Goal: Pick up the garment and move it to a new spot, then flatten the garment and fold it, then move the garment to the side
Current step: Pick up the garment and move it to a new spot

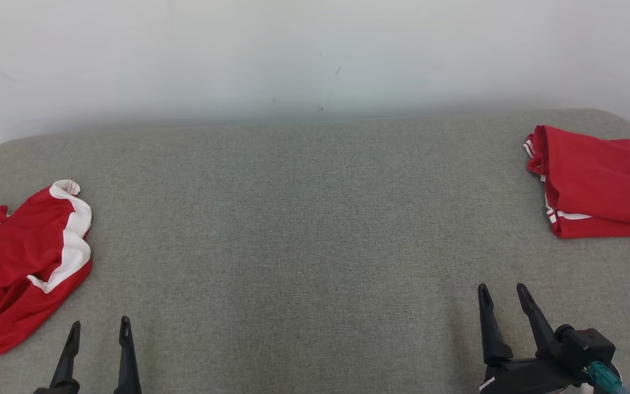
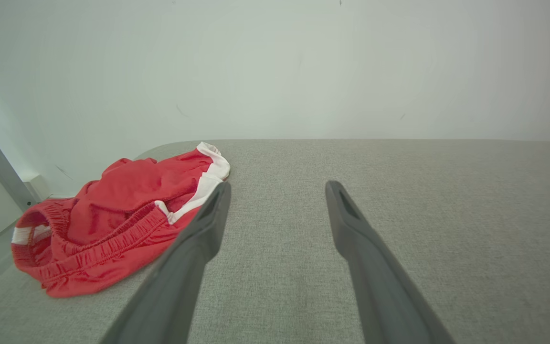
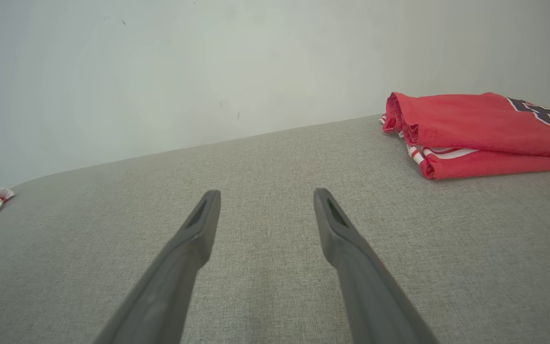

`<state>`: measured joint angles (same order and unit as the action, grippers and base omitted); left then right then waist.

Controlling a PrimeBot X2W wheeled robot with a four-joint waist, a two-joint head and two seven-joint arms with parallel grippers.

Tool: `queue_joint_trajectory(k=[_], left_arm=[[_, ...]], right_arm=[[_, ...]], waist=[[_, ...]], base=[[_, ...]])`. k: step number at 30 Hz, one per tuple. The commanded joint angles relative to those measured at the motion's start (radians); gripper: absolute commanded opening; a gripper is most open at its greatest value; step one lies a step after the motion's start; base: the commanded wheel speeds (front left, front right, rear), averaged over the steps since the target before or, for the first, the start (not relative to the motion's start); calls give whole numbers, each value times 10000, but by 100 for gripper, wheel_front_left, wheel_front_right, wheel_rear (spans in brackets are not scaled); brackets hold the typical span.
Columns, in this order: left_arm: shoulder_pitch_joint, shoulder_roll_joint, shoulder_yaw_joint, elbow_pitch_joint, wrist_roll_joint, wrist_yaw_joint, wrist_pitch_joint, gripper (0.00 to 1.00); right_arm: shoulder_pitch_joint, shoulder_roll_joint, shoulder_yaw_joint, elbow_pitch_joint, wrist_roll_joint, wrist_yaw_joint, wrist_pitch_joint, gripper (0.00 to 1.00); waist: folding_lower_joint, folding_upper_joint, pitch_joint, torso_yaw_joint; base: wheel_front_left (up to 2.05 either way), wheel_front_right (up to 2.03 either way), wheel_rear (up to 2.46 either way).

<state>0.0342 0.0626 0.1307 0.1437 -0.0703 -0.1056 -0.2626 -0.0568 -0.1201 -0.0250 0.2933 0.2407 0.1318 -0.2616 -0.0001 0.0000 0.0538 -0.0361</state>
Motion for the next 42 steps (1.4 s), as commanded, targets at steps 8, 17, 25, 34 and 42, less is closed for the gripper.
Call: queue_joint_trajectory(k=[8, 17, 25, 34, 42], left_arm=[[14, -31, 40, 67, 63, -6, -30, 100], [46, -41, 52, 48, 80, 46, -30, 100], [-46, -5, 86, 136, 58, 0, -30, 100], [27, -48, 36, 59, 95, 71, -30, 100], [49, -56, 56, -21, 118, 71, -30, 100]], right_arm=[[151, -30, 23, -5, -88, -26, -43, 100], [127, -59, 98, -171, -383, -26, -42, 100], [168, -62, 109, -347, -670, -26, -42, 100], [168, -10, 127, -721, -747, -26, -29, 100], [313, 82, 176, -1198, -858, -26, -26, 100]], waist=[[1, 0, -33, 25], [1, 0, -40, 63], [1, 0, -65, 93], [1, 0, -112, 104], [1, 0, -149, 109]], base=[[0, 0, 0], [0, 0, 0], [0, 0, 0], [0, 0, 0], [0, 0, 0]])
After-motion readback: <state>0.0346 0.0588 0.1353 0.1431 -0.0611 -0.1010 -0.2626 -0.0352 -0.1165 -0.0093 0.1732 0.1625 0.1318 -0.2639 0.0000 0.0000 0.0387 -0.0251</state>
